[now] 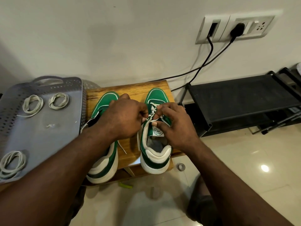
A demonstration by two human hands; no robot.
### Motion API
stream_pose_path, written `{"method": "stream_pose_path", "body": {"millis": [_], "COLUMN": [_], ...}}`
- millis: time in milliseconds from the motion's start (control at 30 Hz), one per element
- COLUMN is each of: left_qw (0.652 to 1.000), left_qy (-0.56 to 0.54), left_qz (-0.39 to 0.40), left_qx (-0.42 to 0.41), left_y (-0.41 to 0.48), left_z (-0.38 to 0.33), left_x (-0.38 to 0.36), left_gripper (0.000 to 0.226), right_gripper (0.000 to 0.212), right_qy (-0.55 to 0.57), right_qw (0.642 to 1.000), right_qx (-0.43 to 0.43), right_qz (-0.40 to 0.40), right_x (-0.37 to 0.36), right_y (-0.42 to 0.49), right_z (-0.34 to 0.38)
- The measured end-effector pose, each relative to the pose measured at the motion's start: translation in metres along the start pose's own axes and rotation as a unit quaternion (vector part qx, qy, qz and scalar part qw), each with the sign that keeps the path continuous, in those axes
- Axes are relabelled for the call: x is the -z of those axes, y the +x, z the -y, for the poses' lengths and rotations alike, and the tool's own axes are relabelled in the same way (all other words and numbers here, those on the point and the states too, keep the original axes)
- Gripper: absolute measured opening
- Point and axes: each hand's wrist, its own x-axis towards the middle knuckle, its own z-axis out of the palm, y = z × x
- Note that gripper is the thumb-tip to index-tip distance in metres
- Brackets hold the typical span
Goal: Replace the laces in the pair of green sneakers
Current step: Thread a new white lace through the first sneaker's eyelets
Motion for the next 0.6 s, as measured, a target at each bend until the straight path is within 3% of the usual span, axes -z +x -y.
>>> {"method": "stream_pose_path", "body": {"millis": [367, 500, 600], "left_qw": [0.999, 0.986, 0.936], "left_qy": [-0.037, -0.139, -0.298], "left_qz": [0.019, 0.058, 0.095], "left_qx": [0.004, 0.067, 0.159], "left_y": [-0.002, 0.0, 0.0], "left_z": [-0.001, -0.007, -0.008], "left_x": [-0.003, 0.002, 0.007], "left_gripper": [0.007, 0.012, 0.012], "right_gripper": [0.007, 0.021, 0.008], "right_qy": [0.053, 0.034, 0.015], "right_qw": [0.999, 0.999, 1.0], "right_qx": [-0.005, -0.018, -0.02], "right_qz": [0.013, 0.021, 0.014], "right_x": [-0.009, -0.011, -0.01], "right_y": [0.001, 0.0, 0.001], "right_z": [-0.006, -0.003, -0.003]}}
